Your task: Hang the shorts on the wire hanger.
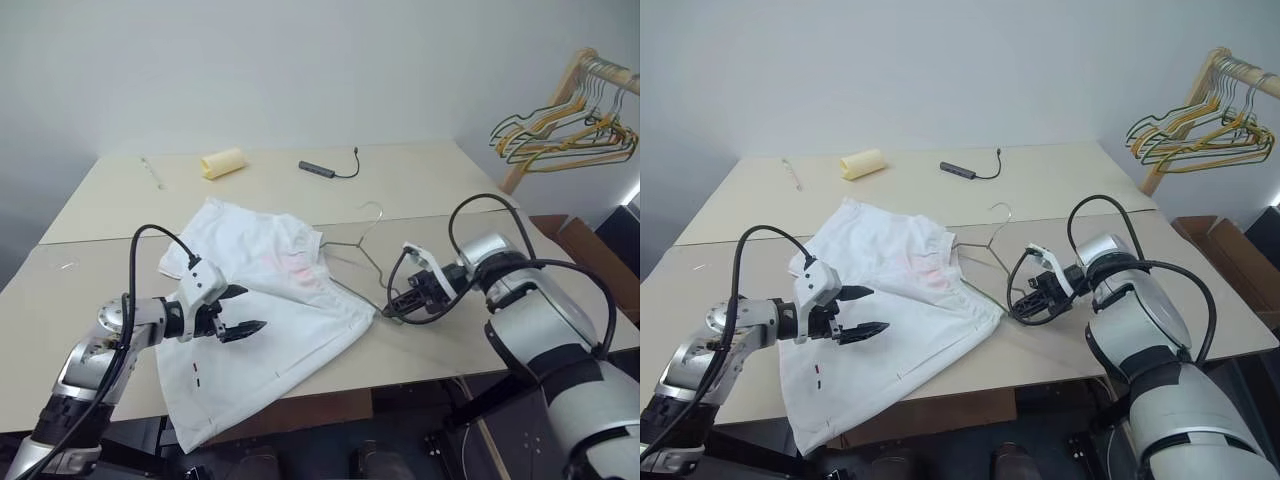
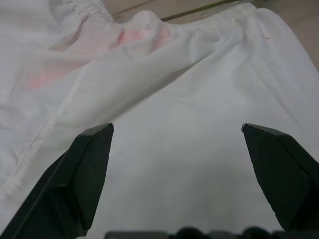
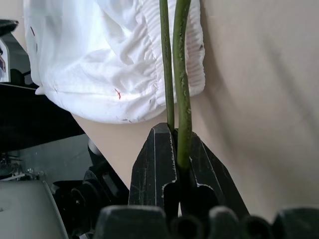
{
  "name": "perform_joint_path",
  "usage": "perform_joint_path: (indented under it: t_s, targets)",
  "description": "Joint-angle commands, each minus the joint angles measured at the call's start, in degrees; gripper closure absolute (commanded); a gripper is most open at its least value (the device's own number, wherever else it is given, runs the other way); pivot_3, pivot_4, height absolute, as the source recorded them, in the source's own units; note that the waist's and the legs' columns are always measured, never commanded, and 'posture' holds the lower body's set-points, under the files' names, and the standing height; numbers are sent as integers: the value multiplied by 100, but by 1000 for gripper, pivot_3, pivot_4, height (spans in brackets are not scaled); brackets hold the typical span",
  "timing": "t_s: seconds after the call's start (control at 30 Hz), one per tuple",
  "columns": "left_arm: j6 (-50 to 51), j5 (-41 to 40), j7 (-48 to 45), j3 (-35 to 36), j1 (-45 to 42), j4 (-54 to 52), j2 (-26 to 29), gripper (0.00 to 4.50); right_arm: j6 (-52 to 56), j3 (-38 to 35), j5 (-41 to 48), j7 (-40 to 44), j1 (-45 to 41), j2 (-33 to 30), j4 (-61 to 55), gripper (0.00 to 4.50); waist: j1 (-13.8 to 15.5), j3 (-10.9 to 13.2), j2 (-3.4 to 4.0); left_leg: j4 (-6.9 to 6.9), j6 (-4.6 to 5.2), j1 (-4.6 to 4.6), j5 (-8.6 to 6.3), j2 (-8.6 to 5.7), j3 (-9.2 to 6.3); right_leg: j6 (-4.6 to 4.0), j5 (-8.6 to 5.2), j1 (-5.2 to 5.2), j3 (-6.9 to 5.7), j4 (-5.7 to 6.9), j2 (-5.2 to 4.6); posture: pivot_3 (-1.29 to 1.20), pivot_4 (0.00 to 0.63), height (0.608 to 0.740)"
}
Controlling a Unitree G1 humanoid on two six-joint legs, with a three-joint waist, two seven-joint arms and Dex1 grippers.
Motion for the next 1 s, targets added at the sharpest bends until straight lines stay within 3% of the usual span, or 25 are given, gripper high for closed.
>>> perform_joint_path:
  t_s: [0.03,0.23,0.53,0.67,1.0]
  targets:
    - [7,-81,16,34,-95,-173,-27,19,70,-445,-106,316,-287,69,76,4500,2,0,0,0,0,0,0,1,-1,0,0,0,0,1,1,106,0,740]
    - [59,-96,0,25,-80,-229,-39,19,-177,-574,-665,316,-193,382,136,4500,6,-1,0,1,0,-1,0,0,0,-1,0,0,0,2,1,105,0,740]
    - [137,-89,47,32,-34,-310,-48,19,-84,-2430,-511,-1611,-314,502,223,4500,39,-1,0,1,0,-4,0,0,0,-3,1,-2,-1,1,0,108,0,740]
    - [146,-92,89,51,23,-360,-65,19,-176,-2817,-676,-1704,-319,486,164,4500,41,-1,0,1,0,-5,0,0,0,-3,1,-2,0,-1,0,103,0,740]
    - [-192,-396,35,534,-138,-458,-51,19,-2497,-2790,-1118,-1813,-70,504,-525,4500,-41,0,1,1,0,-5,0,1,-1,-2,1,-2,0,-1,1,74,0,740]
